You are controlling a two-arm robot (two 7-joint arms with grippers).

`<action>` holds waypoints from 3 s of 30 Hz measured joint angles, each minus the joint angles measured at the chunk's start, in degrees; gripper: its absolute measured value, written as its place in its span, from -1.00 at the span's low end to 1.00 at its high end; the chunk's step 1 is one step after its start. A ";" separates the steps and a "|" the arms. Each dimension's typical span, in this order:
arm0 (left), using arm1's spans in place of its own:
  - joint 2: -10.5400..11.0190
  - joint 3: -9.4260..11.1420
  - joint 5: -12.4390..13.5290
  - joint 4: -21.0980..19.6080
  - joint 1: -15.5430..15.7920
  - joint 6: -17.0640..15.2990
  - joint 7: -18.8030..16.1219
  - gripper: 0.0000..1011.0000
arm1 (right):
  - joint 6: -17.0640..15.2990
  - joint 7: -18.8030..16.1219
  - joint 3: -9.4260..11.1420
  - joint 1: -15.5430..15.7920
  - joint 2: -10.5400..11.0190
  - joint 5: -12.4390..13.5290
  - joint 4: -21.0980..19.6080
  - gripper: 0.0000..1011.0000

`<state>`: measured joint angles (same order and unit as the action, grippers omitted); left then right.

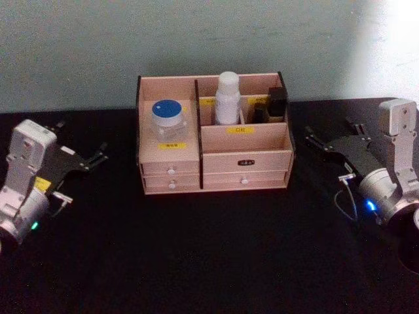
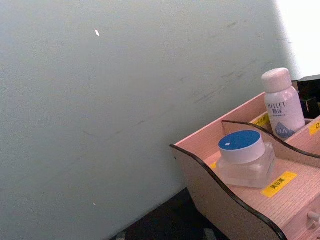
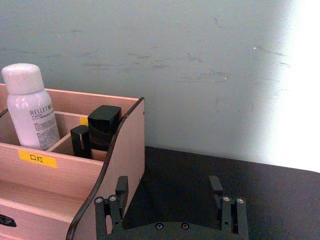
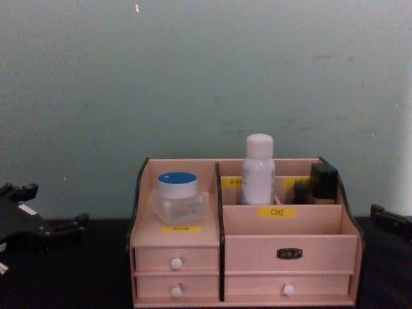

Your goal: Pick up the facial cleanser and watermelon frost from the table and place them into the tiered storage box.

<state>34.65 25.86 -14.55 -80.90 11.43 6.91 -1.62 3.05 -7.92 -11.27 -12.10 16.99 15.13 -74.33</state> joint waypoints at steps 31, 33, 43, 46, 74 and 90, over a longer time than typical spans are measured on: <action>0.00 0.00 0.00 0.00 0.00 0.00 0.00 0.98 | 0.06 0.01 -0.03 0.01 0.06 0.11 -0.07 0.98; 0.00 0.00 0.00 0.00 0.00 0.00 0.00 0.98 | 0.06 0.01 -0.03 0.00 0.06 0.11 -0.07 0.98; 0.00 0.00 0.00 0.00 0.00 0.00 0.00 0.98 | 0.05 0.01 -0.03 0.00 0.06 0.11 -0.07 0.98; 0.00 0.00 0.00 0.00 0.00 0.00 0.00 0.98 | 0.06 0.00 -0.03 0.00 0.06 0.11 -0.07 0.98; 0.00 0.00 0.00 0.00 0.00 0.00 0.00 0.98 | 0.06 0.01 -0.03 0.00 0.05 0.11 -0.07 0.98; 0.00 0.00 0.00 0.00 0.00 0.00 0.00 0.98 | 0.05 0.01 -0.03 0.00 0.05 0.10 -0.06 0.98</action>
<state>34.65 25.86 -14.55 -80.90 11.43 6.91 -1.62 3.11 -7.91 -11.30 -12.10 17.05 15.23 -74.39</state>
